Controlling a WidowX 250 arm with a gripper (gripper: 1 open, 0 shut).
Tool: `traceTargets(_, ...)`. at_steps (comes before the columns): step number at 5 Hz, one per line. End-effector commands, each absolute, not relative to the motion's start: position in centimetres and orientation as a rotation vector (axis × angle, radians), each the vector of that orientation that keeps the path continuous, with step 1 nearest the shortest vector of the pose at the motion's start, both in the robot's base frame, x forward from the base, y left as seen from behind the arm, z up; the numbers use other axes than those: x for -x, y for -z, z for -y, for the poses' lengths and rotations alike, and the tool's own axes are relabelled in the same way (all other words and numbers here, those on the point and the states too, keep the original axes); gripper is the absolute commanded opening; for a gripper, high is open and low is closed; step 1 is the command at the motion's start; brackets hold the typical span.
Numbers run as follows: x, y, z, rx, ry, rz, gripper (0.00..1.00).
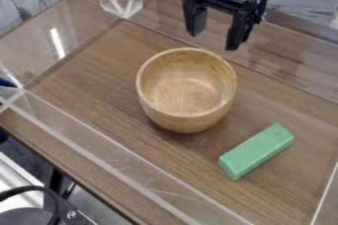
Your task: Put the green block in the brown bowl
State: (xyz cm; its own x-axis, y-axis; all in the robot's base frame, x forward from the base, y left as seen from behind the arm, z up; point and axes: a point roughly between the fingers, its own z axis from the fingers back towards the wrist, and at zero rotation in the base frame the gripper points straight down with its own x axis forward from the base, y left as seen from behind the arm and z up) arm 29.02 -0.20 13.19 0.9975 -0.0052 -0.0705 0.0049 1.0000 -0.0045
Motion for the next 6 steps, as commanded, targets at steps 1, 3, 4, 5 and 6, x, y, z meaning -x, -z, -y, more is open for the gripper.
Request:
traceTargets(1,-28.5,-12.2,0.6,0.005,0.023,-0.098,1.0)
traceTargets(3,-24.8,-10.7,4.6,0.017,0.283,-0.108,1.0)
traceTargets(4,-23.8,-9.7,6.9,0.019,0.365,-0.109,1.0)
traceTargets(5,-23.2,-8.7,8.6,0.02,0.434,-0.111,1.0)
traceTargets(6,-22.9,-7.8,9.2,0.022,0.467,-0.112,1.0)
